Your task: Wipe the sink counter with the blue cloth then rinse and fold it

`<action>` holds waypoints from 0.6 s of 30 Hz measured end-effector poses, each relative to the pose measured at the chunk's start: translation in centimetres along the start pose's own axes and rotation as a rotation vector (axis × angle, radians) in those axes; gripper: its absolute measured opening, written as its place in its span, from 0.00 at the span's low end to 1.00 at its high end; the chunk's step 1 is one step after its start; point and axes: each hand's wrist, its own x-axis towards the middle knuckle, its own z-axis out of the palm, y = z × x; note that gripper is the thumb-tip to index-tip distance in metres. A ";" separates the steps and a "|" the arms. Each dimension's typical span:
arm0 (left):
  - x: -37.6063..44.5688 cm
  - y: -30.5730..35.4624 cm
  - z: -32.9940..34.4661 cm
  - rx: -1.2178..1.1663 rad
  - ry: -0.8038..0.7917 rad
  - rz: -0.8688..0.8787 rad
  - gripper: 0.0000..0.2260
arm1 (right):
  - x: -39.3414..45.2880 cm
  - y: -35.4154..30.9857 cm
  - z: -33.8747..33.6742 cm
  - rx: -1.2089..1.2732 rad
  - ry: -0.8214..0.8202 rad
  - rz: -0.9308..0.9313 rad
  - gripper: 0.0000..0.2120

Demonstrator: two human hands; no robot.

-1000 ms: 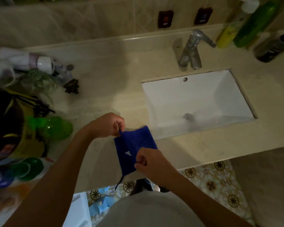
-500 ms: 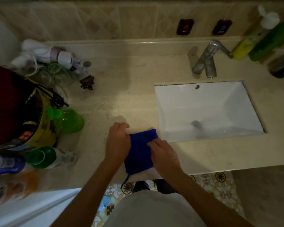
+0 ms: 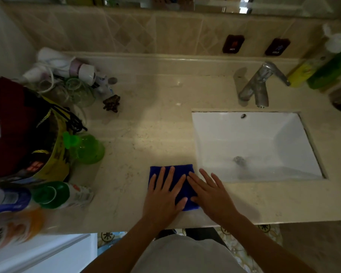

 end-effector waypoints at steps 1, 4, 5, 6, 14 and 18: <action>0.3 -0.7 -0.1 0.004 0.013 0.009 0.30 | 0.7 -0.2 -0.2 0.002 0.004 0.001 0.28; 1.8 -3.4 -0.9 0.038 0.033 0.013 0.29 | 3.4 -1.2 -1.4 0.016 -0.001 0.012 0.28; 2.4 -4.4 -1.2 0.053 0.033 0.010 0.29 | 4.5 -1.5 -1.6 0.020 0.012 0.006 0.28; 3.0 -5.4 -1.6 0.066 0.028 0.003 0.29 | 5.5 -1.8 -2.2 0.018 0.002 0.011 0.28; 7.3 -10.2 -4.2 0.112 0.001 -0.063 0.29 | 12.6 -2.7 -4.4 0.018 0.053 0.010 0.28; 7.7 -10.8 -4.3 0.113 -0.003 -0.062 0.29 | 13.3 -3.0 -4.2 0.034 0.058 0.032 0.30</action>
